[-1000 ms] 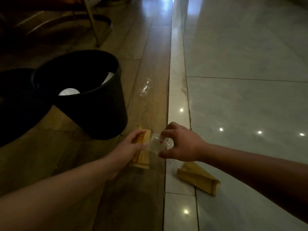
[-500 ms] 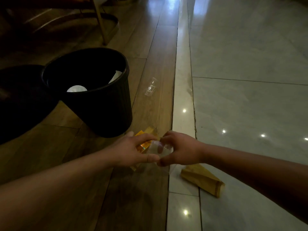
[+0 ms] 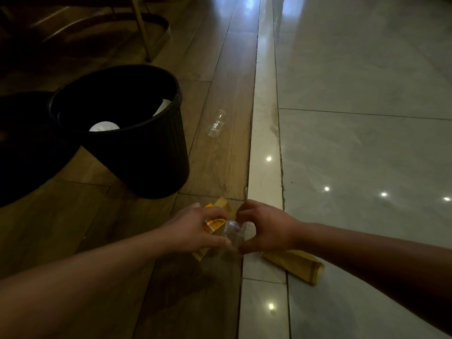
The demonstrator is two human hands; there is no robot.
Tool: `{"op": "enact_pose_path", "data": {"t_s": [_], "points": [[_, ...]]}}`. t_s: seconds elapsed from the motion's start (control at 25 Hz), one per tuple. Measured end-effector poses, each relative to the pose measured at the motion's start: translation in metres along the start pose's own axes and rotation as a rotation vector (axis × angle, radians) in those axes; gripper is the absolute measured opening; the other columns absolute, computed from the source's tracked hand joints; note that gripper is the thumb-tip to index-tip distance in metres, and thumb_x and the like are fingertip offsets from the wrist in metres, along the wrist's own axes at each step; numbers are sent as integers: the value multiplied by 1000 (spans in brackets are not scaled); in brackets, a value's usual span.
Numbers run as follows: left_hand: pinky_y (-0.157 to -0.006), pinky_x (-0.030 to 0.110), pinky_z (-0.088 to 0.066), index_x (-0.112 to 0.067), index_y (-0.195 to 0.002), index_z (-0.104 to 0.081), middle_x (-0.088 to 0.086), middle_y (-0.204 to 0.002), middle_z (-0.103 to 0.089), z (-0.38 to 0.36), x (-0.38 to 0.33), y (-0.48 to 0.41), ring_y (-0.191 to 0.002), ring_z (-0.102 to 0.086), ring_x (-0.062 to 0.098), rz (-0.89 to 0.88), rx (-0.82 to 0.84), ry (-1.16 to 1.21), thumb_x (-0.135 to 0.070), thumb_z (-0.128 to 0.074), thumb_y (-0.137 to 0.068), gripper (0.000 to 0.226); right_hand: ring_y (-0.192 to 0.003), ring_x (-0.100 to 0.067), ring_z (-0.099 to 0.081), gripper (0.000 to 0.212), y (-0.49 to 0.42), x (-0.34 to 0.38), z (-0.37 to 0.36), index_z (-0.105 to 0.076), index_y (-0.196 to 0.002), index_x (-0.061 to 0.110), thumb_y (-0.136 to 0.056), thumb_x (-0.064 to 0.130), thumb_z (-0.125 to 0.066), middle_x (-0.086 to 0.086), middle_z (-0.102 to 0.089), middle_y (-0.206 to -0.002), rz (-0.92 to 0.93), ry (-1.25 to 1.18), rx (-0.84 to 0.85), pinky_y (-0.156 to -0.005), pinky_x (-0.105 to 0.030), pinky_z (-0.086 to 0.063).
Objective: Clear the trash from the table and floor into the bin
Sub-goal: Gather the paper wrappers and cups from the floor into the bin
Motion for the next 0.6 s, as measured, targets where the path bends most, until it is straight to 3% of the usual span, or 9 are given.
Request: {"op": "enact_pose_path", "data": {"t_s": [0.16,0.28,0.36,0.44,0.52,0.6], "points": [[-72,26,-45,-53,-121,-48,-2,-114,-43,-4,22,1,-99,-48,14,62,22,25,-62,-71,-66,60,-123,-14,-45,73,4,-37,-2,-49,-131,42,-72,84,-46,7,-41,-143,-160,-44,97,-95,-36,-48],[-73,27,-52,-45,-118,-54,-6,-117,-50,-7,51,9,-96,-53,9,149,64,261,-52,-75,-69,53,-133,-25,-40,85,7,-61,-5,-15,-144,54,-74,72,-60,1,-33,-152,-193,34,73,-99,-41,-46],[-72,28,-52,-46,-113,-55,-9,-118,-51,-11,62,13,-96,-53,6,204,66,406,-47,-75,-70,48,-129,-26,-45,103,10,-69,-11,0,-146,52,-74,55,-73,-3,-38,-150,-218,64,36,-94,-38,-49],[-68,25,-48,-49,-110,-52,-9,-118,-48,-14,64,15,-95,-51,4,248,53,487,-51,-74,-64,51,-124,-25,-51,107,12,-74,-17,-5,-151,39,-74,41,-79,-6,-47,-143,-255,88,-35,-95,-37,-50],[-68,24,-45,-52,-107,-50,-10,-117,-46,-14,61,13,-96,-51,6,265,45,542,-56,-70,-55,56,-117,-20,-56,92,13,-72,-4,-27,-147,28,-73,33,-81,-3,-53,-138,-246,-14,-144,-93,-34,-53],[-70,27,-45,-60,-98,-49,-13,-114,-46,-11,56,10,-99,-51,9,263,42,625,-58,-68,-53,49,-104,-10,-60,75,14,-63,20,-42,-134,29,-71,34,-82,4,-56,-127,-175,-163,-189,-82,-28,-57]]}}
Point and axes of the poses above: each hand's wrist, its own y-axis away from the middle knuckle, its own z-axis out of the back of the hand, x = y × z, the point moved 7 cm from there along -y, towards the middle knuckle
